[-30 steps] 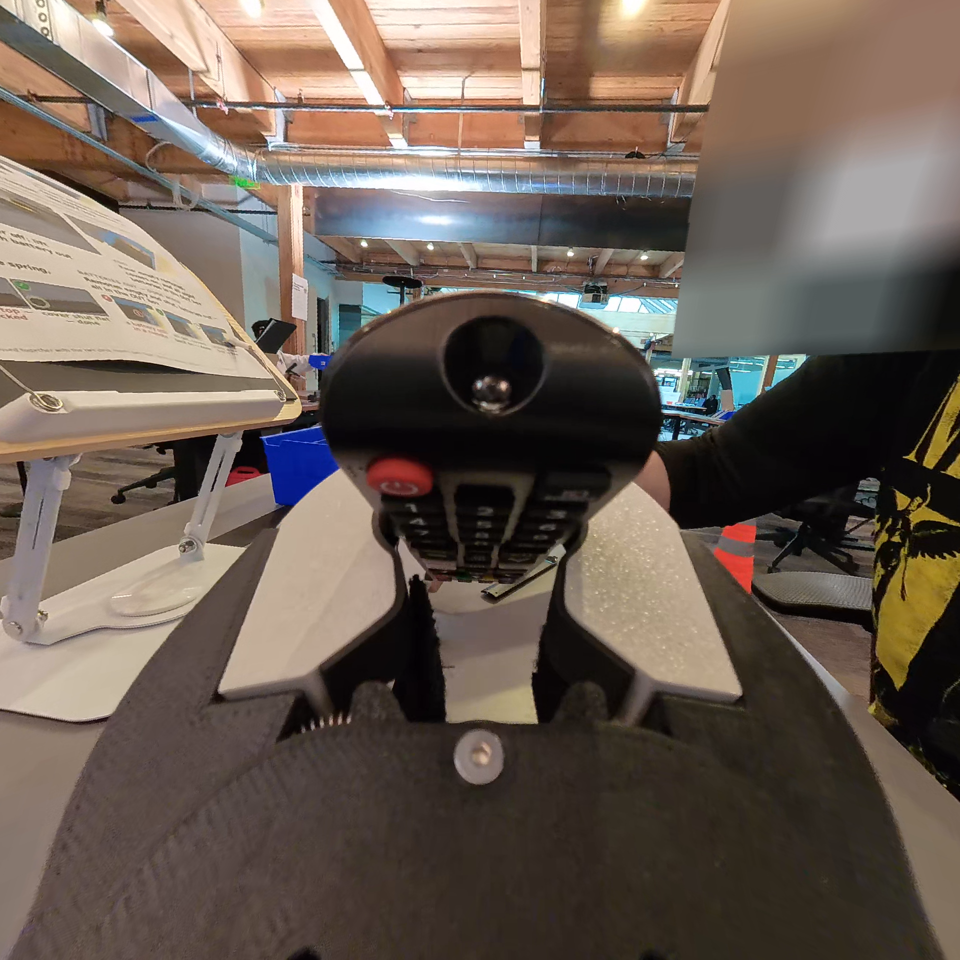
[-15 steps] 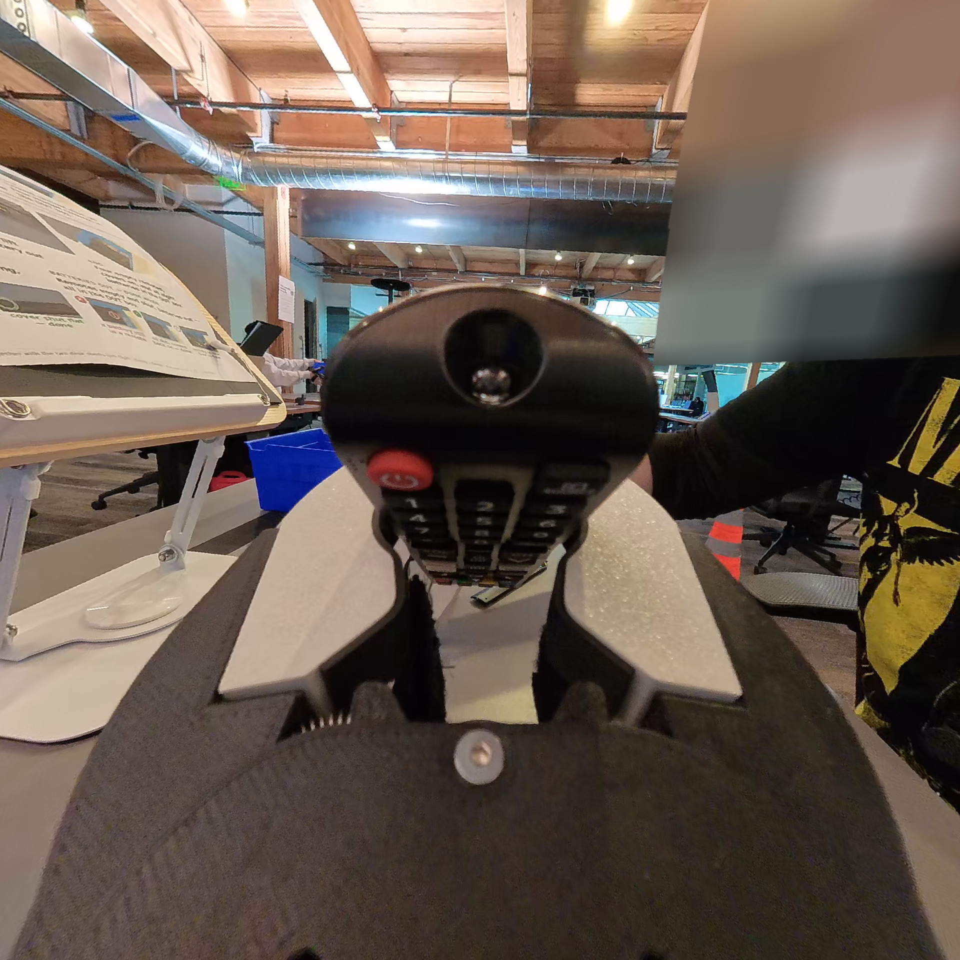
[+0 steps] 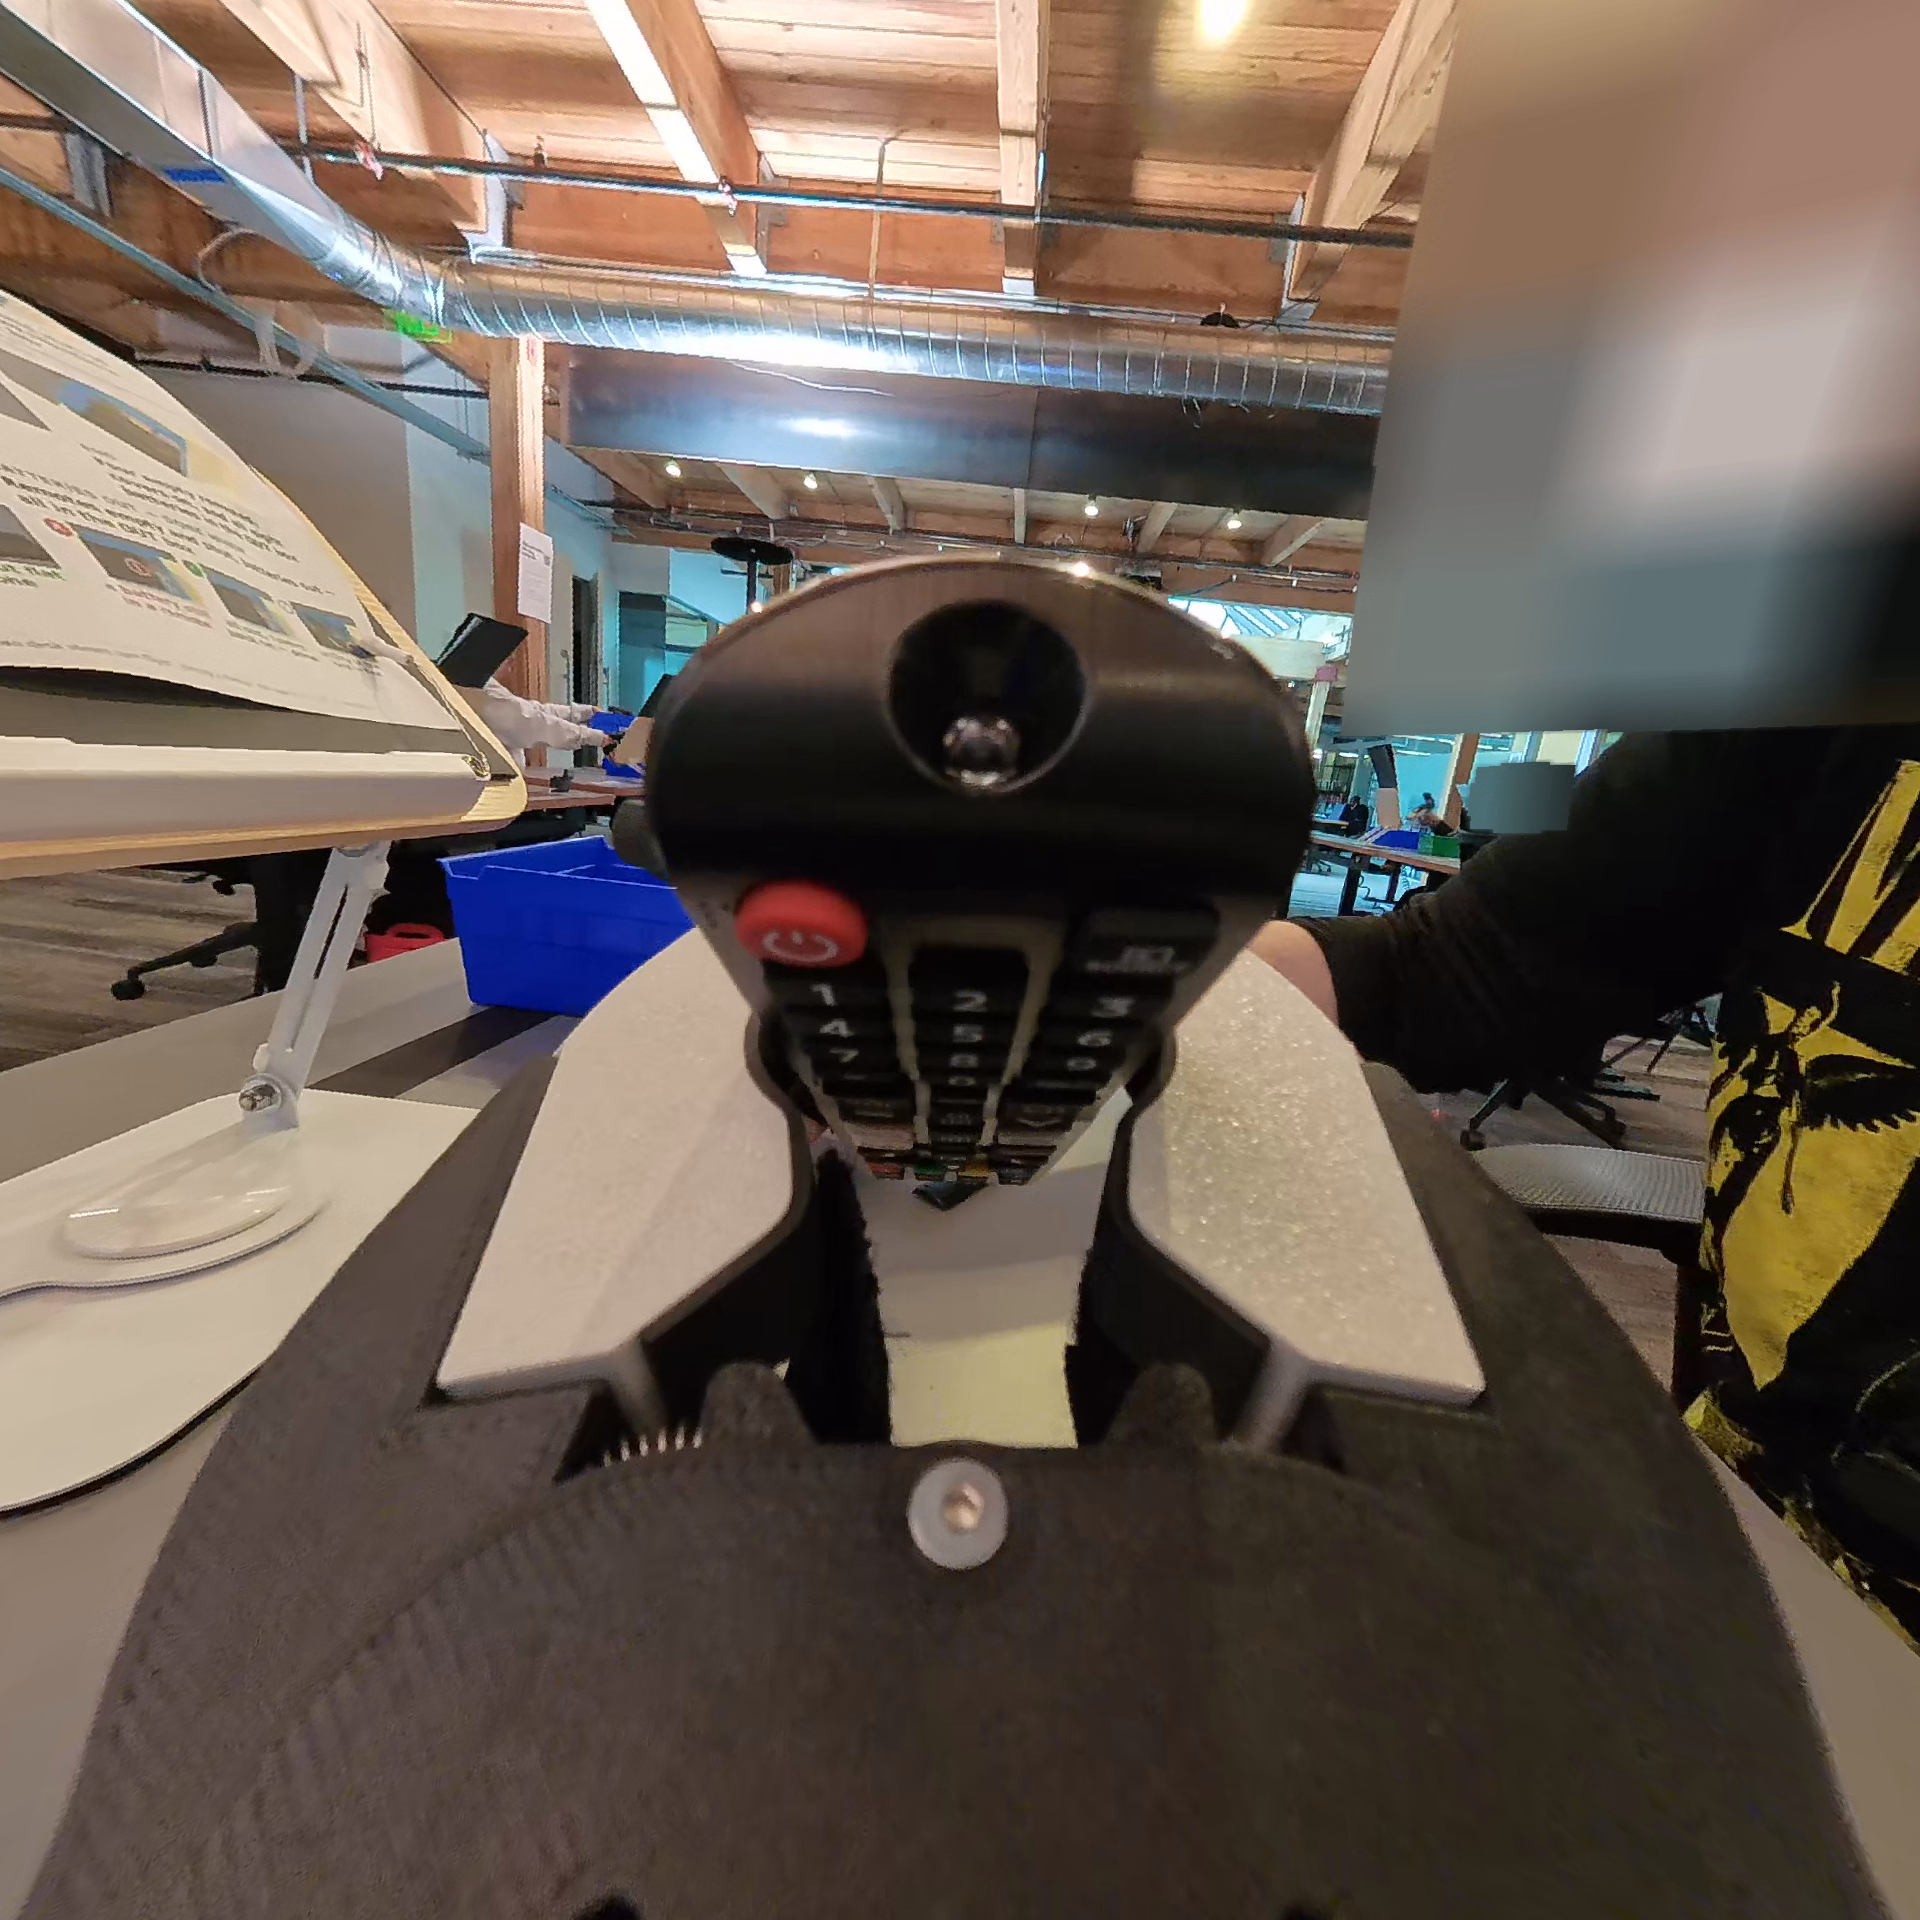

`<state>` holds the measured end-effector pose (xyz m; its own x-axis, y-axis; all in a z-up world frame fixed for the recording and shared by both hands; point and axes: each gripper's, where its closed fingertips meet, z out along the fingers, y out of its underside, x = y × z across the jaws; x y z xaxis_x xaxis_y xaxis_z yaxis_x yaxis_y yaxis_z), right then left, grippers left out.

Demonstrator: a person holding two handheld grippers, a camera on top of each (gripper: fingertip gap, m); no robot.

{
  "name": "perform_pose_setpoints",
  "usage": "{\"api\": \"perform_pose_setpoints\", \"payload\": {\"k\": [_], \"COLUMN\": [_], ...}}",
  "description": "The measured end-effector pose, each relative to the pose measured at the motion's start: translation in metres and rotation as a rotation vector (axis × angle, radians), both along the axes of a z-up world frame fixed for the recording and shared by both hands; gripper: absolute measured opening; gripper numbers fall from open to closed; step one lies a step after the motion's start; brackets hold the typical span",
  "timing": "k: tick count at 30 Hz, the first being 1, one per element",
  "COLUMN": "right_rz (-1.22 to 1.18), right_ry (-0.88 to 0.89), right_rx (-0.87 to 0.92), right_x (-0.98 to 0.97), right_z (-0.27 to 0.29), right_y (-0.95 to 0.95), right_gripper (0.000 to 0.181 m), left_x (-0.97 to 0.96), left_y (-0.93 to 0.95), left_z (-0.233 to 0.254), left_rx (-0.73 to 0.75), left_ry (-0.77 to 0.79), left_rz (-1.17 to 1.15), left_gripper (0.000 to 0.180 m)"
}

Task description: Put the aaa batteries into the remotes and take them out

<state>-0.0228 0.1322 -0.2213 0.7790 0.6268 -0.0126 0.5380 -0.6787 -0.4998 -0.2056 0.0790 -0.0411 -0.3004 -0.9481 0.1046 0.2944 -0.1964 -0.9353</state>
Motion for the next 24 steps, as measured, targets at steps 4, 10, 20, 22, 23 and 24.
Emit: {"api": "perform_pose_setpoints", "payload": {"k": [4,10,20,22,23,24], "right_rz": [0.06,0.121,0.343,0.382,0.394,0.408], "right_ry": [-0.057,-0.067,0.911,0.969,0.982,0.996], "right_rx": [-0.047,-0.027,0.324,0.343,0.338,0.356], "right_x": [-0.001,-0.009,-0.127,-0.144,-0.152,-0.158], "right_z": [0.0,0.0,0.165,0.174,0.175,0.177], "right_y": [-0.002,-0.003,-0.048,-0.057,-0.06,-0.062], "right_gripper": [0.01,0.01,0.01,0.009,0.009,0.01], "left_x": [-0.001,0.001,0.003,0.004,0.004,0.004], "left_y": [0.002,0.001,-0.005,-0.006,-0.007,-0.008], "left_z": [0.0,-0.002,0.009,0.011,0.012,0.013], "left_rx": [-0.011,-0.018,-0.046,-0.055,-0.057,-0.058], "left_ry": [-0.007,-0.008,-0.075,-0.091,-0.098,-0.103], "left_rz": [-0.008,-0.021,-0.052,-0.063,-0.067,-0.069], "left_gripper": [0.061,0.061,0.061,0.061,0.061,0.061]}}
